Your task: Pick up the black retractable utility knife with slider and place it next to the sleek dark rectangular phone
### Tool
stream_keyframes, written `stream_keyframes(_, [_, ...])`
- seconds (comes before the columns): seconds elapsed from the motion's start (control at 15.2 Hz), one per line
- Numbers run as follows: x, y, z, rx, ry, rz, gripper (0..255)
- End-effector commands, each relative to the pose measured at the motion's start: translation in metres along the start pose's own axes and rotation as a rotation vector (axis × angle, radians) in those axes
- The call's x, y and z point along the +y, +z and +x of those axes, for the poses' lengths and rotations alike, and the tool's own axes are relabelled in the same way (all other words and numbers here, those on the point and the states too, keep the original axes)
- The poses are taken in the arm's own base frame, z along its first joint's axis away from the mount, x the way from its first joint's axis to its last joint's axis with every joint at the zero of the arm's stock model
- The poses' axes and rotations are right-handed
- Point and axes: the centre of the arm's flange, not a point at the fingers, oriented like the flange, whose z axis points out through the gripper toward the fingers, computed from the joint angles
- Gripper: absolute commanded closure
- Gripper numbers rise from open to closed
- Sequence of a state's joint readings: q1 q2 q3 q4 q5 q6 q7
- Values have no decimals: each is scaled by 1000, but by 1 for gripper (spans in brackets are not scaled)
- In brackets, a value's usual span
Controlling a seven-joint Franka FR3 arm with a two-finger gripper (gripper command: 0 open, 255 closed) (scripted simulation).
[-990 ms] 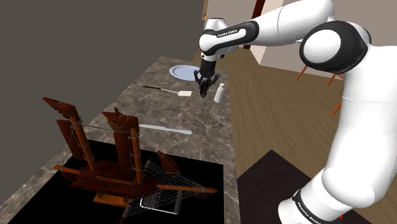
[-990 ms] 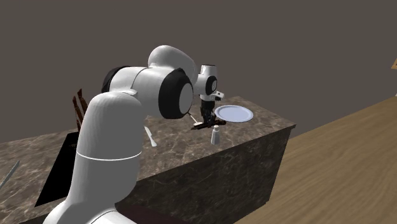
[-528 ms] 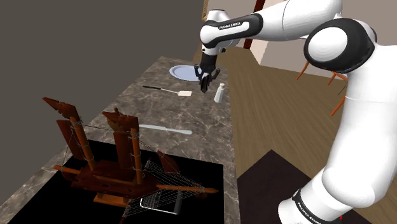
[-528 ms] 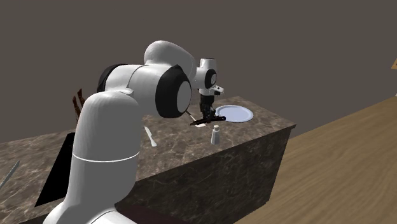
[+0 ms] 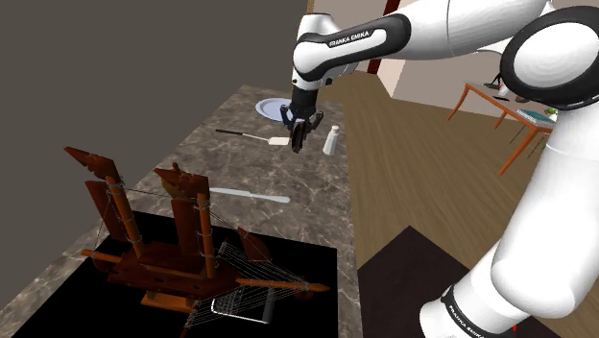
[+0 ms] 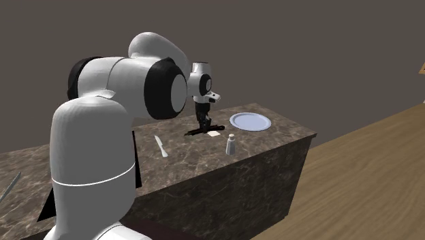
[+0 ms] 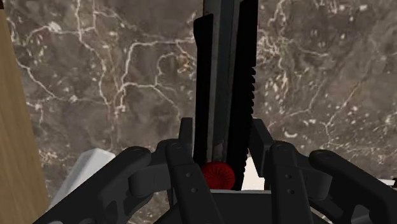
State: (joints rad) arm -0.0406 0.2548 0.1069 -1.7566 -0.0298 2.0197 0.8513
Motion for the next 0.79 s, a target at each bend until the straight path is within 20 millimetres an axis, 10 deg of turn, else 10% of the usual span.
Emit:
stream_keyframes(0.0, [-7,-1,-26,0,1,0,255])
stream_keyframes(0.73, [-50,-4,-165,0,1,0,255])
